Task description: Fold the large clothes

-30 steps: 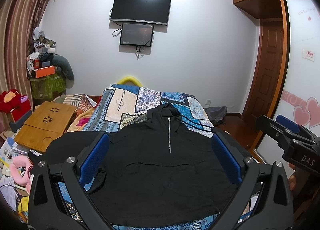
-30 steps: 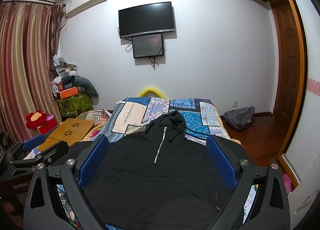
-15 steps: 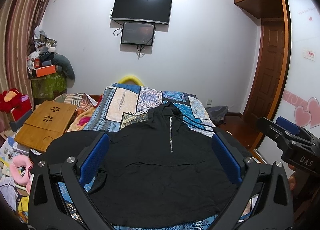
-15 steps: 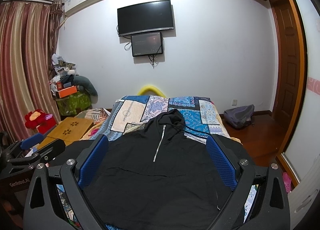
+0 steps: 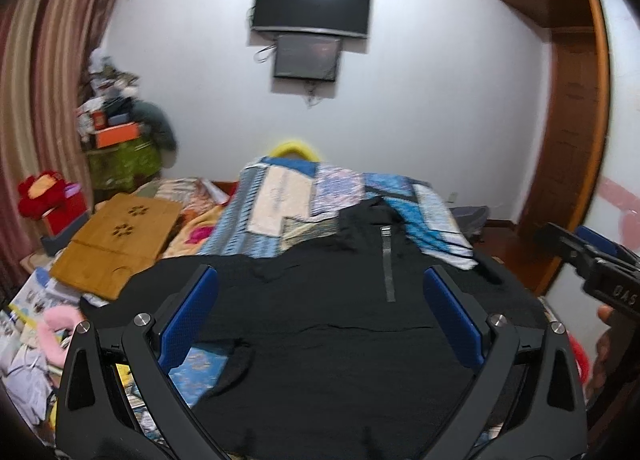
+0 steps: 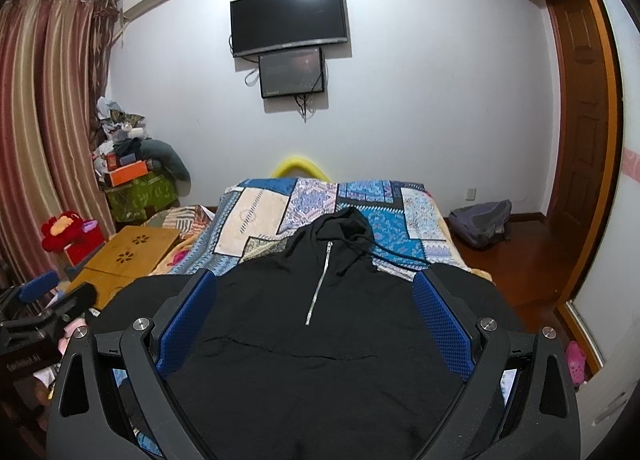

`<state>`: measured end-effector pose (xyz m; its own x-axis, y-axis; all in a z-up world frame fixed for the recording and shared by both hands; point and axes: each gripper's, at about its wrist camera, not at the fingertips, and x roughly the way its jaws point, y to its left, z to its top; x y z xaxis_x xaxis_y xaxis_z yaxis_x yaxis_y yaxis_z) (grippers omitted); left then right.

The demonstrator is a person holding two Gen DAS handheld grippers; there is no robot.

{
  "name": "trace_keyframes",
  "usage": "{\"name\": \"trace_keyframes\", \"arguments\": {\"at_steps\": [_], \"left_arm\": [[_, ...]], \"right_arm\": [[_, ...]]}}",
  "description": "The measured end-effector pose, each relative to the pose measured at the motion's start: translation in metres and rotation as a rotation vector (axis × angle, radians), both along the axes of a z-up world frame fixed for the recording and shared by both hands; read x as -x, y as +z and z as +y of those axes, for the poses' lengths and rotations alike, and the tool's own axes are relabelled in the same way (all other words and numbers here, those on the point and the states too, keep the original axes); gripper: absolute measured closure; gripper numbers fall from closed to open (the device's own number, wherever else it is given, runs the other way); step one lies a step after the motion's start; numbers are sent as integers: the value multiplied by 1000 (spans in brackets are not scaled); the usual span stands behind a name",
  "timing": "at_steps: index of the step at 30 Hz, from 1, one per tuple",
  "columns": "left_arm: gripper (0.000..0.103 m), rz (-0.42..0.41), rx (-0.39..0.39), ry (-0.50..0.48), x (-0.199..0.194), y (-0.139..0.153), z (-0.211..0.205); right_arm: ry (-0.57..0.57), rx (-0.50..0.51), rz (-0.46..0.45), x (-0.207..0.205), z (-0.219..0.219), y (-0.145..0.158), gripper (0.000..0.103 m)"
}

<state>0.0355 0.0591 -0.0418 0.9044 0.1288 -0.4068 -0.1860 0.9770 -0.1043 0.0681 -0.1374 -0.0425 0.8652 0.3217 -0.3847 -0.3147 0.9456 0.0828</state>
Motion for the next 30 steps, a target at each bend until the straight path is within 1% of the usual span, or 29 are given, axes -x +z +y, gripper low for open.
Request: {"name": "trace_keyframes", "arguments": {"at_steps": [4, 7, 8, 10, 13, 16, 17, 19, 20, 21, 22, 23, 24, 27, 30], "left_arm": [[1, 21, 14, 135, -8, -15, 38], [1, 54, 30, 253, -14, -31, 70], [1, 70, 46, 291, -16, -39, 83], [1, 105, 92, 333, -19, -54, 105], [1, 167, 209, 375, -23, -82, 146], [1, 237, 281, 394, -31, -105, 173], [1, 273, 314, 405, -33, -115, 185], [1, 304, 373, 431, -37, -133, 203], [1, 326, 418, 440, -38, -144, 214], [2, 339, 458, 440, -39, -153, 222], [6, 358, 512, 442, -41, -165, 233], [10, 374, 548, 452, -42, -173, 240], [15, 387, 582, 463, -42, -180, 248], [17, 415, 692, 482, -42, -202, 264], [17, 406, 825, 457, -45, -221, 275]], "right_arm": [[-2, 35, 28, -19, 10, -17, 6], [-6, 68, 52, -32, 14, -31, 6], [-4, 79, 65, -38, 16, -35, 6], [4, 116, 99, -49, 21, -44, 6], [16, 181, 148, -67, 30, -55, 6], [38, 235, 181, -80, 37, -63, 6], [49, 237, 189, -83, 40, -64, 6], [73, 235, 221, -90, 43, -67, 6], [89, 230, 240, -93, 45, -68, 6], [100, 225, 258, -96, 47, -70, 6], [109, 219, 273, -101, 48, -71, 6], [121, 213, 293, -104, 49, -74, 6], [128, 209, 304, -111, 52, -75, 6], [141, 222, 335, -116, 56, -82, 6], [149, 249, 351, -117, 59, -90, 6]]}}
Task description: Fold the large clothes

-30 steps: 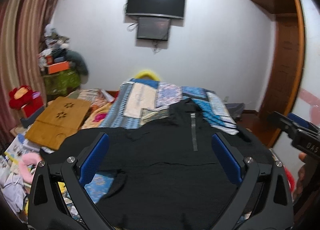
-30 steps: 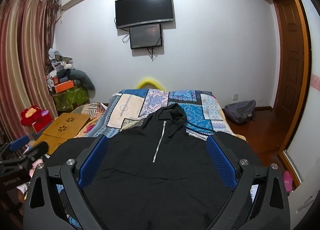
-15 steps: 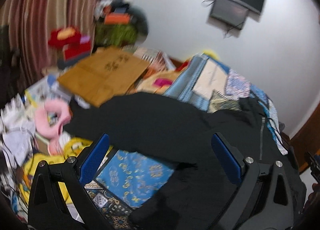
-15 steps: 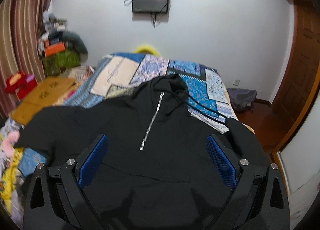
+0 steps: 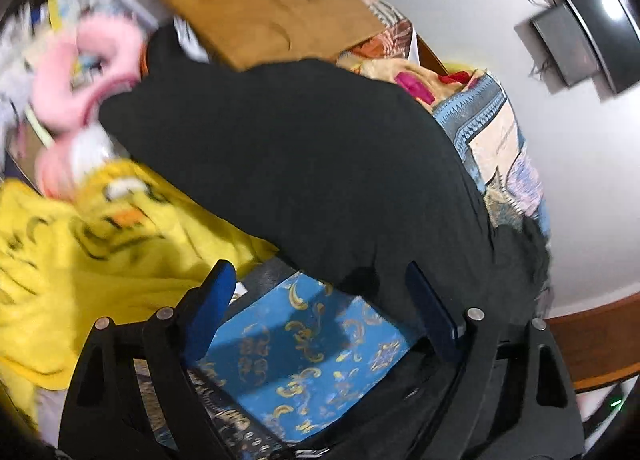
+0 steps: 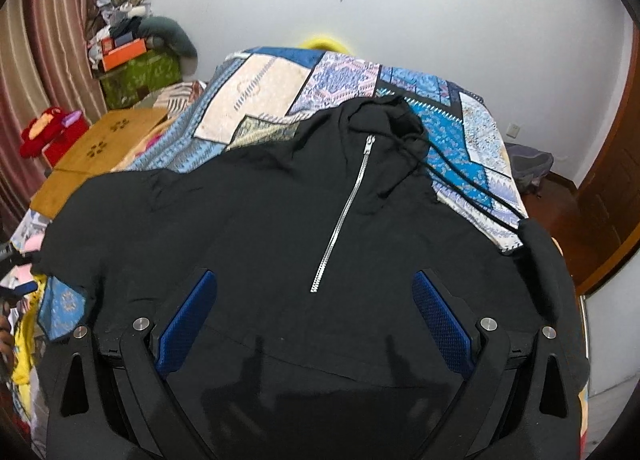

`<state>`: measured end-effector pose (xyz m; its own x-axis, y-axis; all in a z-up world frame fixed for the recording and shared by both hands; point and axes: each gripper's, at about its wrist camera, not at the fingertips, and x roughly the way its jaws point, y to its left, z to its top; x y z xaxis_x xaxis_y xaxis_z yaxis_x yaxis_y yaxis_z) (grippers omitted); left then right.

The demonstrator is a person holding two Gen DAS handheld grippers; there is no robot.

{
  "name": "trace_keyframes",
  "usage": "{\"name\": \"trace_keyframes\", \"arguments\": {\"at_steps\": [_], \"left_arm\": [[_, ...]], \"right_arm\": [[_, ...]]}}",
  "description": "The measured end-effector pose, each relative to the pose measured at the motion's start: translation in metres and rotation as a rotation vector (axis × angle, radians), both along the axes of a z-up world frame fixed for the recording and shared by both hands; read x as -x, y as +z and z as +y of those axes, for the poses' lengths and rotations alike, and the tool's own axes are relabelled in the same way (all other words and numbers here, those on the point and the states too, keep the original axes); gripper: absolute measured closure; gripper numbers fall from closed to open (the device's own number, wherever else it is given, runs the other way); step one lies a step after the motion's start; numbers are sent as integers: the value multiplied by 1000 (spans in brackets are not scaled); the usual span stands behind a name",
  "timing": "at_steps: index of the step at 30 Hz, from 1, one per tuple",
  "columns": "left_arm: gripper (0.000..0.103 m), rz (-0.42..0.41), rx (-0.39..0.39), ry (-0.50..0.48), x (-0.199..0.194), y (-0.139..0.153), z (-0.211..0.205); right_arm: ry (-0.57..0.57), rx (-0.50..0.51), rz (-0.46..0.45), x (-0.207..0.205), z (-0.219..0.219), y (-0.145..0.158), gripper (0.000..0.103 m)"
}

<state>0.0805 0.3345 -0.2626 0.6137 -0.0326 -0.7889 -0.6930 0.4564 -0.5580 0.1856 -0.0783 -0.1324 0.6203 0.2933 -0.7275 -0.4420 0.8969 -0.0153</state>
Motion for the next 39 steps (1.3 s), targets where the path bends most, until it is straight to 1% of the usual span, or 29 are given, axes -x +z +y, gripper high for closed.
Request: {"name": "trace_keyframes", "arguments": {"at_steps": [1, 2, 4, 6, 8, 9, 10, 12, 13, 14, 15, 16, 18, 20, 22, 24, 27, 28, 30, 31, 33, 34, 39], "left_arm": [[18, -13, 48, 6, -2, -8, 4], [19, -20, 74, 17, -2, -13, 8], [28, -23, 101, 49, -4, -20, 15], [33, -17, 96, 72, -7, -22, 21], [35, -18, 67, 101, -11, -20, 28], [37, -11, 41, 113, -14, -17, 31], [44, -7, 20, 120, -15, -16, 33], [55, 34, -58, 133, -22, -9, 34], [60, 69, -123, 120, -30, -2, 30], [63, 91, -170, 102, -33, 1, 27], [73, 129, -238, 77, -40, 7, 22], [81, 152, -286, 63, -42, 11, 20], [88, 172, -384, 35, -50, 25, 12], [92, 151, -432, 22, -55, 40, 12], [94, 110, -457, 17, -60, 59, 11], [96, 49, -476, 1, -65, 83, 8], [97, -38, -508, -49, -80, 119, -6], [97, -75, -529, -72, -86, 135, -17], [98, -124, -548, -113, -97, 154, -37], [98, -155, -556, -149, -105, 166, -51], [98, -188, -571, -210, -118, 179, -73], [98, -208, -584, -255, -126, 186, -90], [98, -236, -619, -439, -154, 194, -157]], "right_arm": [[2, 7, 6, -2, 1, -2, 6], [4, 14, 13, -1, 1, -4, 6], [11, 22, 25, -4, 3, -6, 6], [14, 32, 31, -5, 3, -7, 6], [16, 39, 30, -7, 2, -6, 6], [16, 41, 27, -6, 2, -5, 6], [15, 44, 23, -6, 1, -3, 6], [12, 48, 20, -6, -2, -1, 6], [11, 49, 17, -6, -4, 0, 6], [9, 49, 15, -6, -5, 1, 6], [4, 51, 12, -6, -7, 3, 6], [-1, 52, 9, -5, -10, 4, 6], [-10, 55, 0, -5, -14, 7, 6], [-17, 57, -11, -2, -18, 10, 6], [-21, 61, -22, -1, -24, 13, 6], [-25, 62, -30, 2, -28, 15, 6], [-31, 37, -20, 4, -36, 17, 6], [-32, 31, -16, 5, -38, 16, 6], [-35, 26, 2, 5, -41, 12, 6], [-34, 27, 7, 6, -42, 11, 6], [-30, 31, 6, 9, -44, 10, 6], [-27, 33, 0, 11, -46, 10, 6], [-13, 47, -22, 20, -55, 11, 6]]}}
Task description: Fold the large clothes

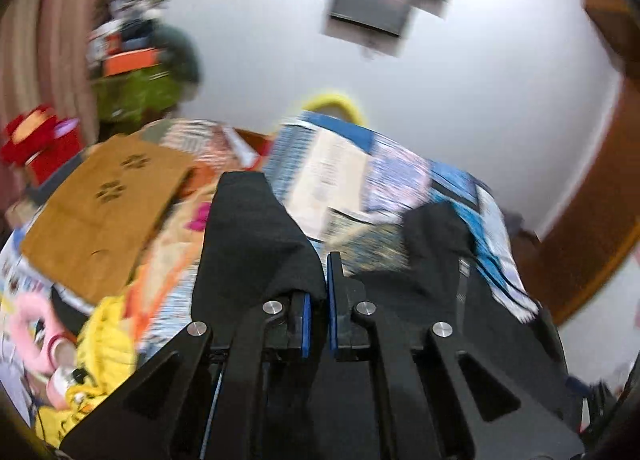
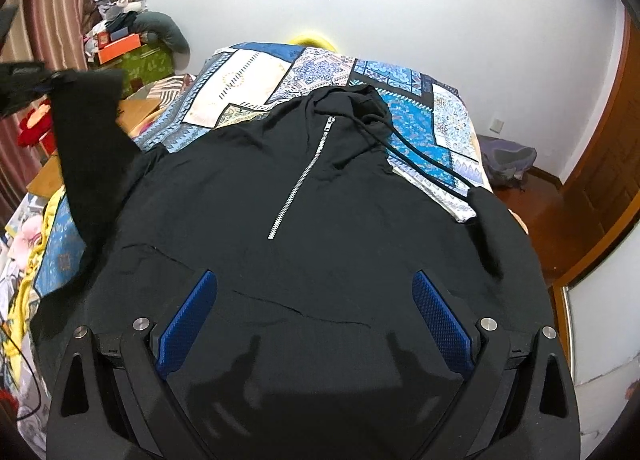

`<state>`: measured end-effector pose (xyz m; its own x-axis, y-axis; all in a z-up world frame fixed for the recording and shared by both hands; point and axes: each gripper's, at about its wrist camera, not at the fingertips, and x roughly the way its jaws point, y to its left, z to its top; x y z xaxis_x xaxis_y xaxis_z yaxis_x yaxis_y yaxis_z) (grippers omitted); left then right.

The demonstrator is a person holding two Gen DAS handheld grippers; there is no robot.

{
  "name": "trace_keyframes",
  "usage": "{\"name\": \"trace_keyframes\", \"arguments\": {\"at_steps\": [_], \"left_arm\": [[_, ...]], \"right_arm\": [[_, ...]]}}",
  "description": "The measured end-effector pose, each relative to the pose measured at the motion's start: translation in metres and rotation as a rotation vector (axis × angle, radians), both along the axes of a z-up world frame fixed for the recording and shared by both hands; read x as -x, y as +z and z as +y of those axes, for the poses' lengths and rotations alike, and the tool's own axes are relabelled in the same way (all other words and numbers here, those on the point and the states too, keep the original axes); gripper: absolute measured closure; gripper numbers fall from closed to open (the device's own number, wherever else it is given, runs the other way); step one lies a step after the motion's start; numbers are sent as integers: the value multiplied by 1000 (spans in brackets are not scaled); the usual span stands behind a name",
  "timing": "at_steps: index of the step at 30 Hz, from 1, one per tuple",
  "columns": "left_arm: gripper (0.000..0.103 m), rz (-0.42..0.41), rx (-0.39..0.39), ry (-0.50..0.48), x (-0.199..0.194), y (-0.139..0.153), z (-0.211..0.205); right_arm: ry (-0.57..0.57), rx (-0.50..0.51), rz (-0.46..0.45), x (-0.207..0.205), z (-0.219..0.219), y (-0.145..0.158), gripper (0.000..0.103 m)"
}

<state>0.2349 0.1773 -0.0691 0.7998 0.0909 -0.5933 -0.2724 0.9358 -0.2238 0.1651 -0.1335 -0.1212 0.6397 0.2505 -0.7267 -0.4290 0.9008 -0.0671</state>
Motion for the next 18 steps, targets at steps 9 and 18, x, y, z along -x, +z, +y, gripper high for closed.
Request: {"name": "trace_keyframes", "arguments": {"at_steps": [9, 18], "left_arm": [[98, 153, 33, -250, -37, -51, -110], [97, 340, -27, -419, -42, -113, -188]], "right_arm": [[-13, -53, 47, 0, -20, -10, 6], [-48, -42, 72, 0, -35, -21, 6]]}}
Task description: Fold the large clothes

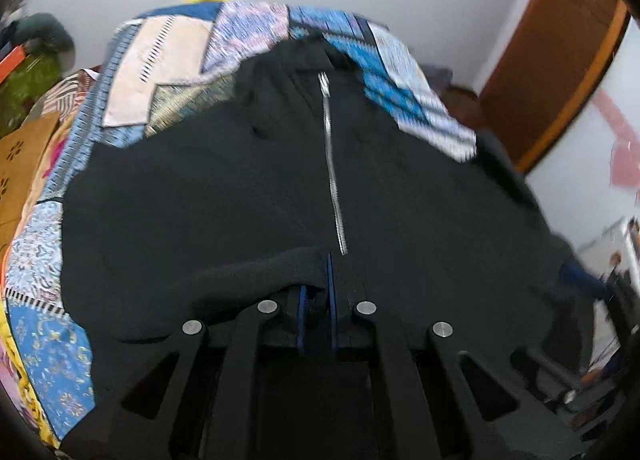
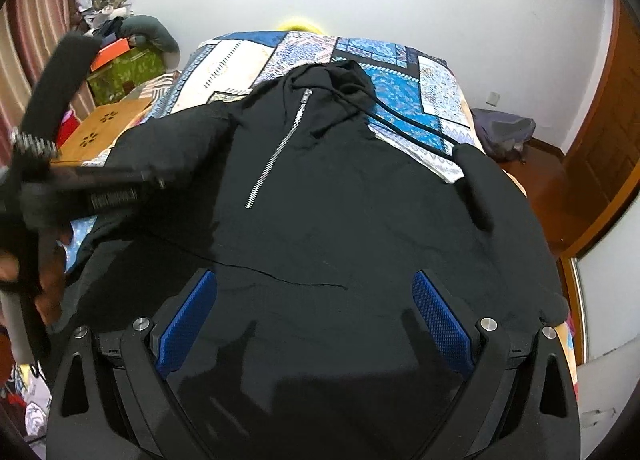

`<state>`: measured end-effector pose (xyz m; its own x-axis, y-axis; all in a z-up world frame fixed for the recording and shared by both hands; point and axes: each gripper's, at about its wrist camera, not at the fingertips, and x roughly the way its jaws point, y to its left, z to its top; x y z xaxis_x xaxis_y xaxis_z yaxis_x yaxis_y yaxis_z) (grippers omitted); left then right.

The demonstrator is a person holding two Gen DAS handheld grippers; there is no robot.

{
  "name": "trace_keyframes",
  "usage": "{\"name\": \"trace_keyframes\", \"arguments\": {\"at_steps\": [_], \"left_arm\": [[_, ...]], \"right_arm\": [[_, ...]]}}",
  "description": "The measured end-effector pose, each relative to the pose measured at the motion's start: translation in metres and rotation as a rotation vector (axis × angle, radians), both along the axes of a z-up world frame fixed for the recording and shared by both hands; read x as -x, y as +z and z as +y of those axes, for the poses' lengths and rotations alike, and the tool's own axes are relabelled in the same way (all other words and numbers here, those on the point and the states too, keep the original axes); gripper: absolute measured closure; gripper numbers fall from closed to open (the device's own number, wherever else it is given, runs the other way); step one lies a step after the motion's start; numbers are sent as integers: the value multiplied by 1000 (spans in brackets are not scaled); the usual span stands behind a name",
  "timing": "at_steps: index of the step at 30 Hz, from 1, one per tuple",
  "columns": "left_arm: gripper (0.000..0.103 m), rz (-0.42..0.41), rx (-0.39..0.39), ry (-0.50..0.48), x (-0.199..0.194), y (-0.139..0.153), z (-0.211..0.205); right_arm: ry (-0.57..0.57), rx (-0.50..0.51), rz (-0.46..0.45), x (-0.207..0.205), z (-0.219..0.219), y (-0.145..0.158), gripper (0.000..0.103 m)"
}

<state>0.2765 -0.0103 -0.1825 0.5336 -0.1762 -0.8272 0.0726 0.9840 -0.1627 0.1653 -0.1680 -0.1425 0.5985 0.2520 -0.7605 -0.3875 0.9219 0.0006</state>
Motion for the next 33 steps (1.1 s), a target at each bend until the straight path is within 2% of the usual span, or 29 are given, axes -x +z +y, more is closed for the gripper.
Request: {"name": "trace_keyframes", "arguments": {"at_steps": [3, 5, 7, 8, 9, 14, 15, 21, 24, 28, 33], "left_arm": [[96, 43, -14, -10, 4, -15, -2], [91, 82, -6, -23, 8, -23, -2], [72, 113, 13, -47, 12, -27, -2], [66, 120, 21, -60, 16, -26, -1], [61, 112, 21, -69, 21, -23, 0], [60, 22, -11, -75, 47, 6, 13], [56, 1, -13, -66, 52, 14, 20], [49, -142, -34, 55, 82, 63, 75], [42, -208, -82, 135, 96, 81, 106], [41, -235, -115, 207, 111, 85, 144], [41, -203, -114, 276, 129, 74, 185]], "right_arm": [[-8, 12, 1, -2, -2, -1, 6], [-11, 17, 1, -3, -2, 0, 6], [-11, 20, 1, -4, -1, 2, 6], [-10, 21, 0, -3, -1, 2, 6], [-7, 24, -5, -4, 1, 4, 6], [10, 35, -39, -5, 14, 16, 6], [14, 34, -47, -5, 17, 19, 6], [78, 38, -122, -1, 53, 42, 6], [134, 44, -145, 1, 79, 51, 6], [213, 43, -147, 1, 116, 55, 6], [348, 80, -85, 4, 176, 36, 6]]}}
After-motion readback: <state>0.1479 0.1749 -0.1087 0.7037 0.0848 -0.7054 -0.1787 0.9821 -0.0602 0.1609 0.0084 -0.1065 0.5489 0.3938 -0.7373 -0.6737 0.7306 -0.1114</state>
